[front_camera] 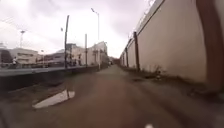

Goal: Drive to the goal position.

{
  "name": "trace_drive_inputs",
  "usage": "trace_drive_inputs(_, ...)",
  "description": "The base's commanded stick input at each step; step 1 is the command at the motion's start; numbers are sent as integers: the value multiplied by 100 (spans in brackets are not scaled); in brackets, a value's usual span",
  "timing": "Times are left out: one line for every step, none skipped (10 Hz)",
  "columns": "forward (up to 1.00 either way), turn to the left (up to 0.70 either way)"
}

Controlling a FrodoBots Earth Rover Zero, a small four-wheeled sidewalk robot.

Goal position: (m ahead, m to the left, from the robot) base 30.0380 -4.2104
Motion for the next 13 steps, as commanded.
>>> trace_drive_inputs(85, 0)
trace_drive_inputs(85, 0)
trace_drive_inputs(85, 0)
trace_drive_inputs(85, 0)
trace_drive_inputs(85, 0)
trace_drive_inputs(85, 0)
trace_drive_inputs(85, 0)
trace_drive_inputs(85, 0)
trace_drive_inputs(85, 0)
trace_drive_inputs(85, 0)
trace_drive_inputs(85, 0)
trace_drive_inputs(85, 0)
trace_drive_inputs(85, 0)
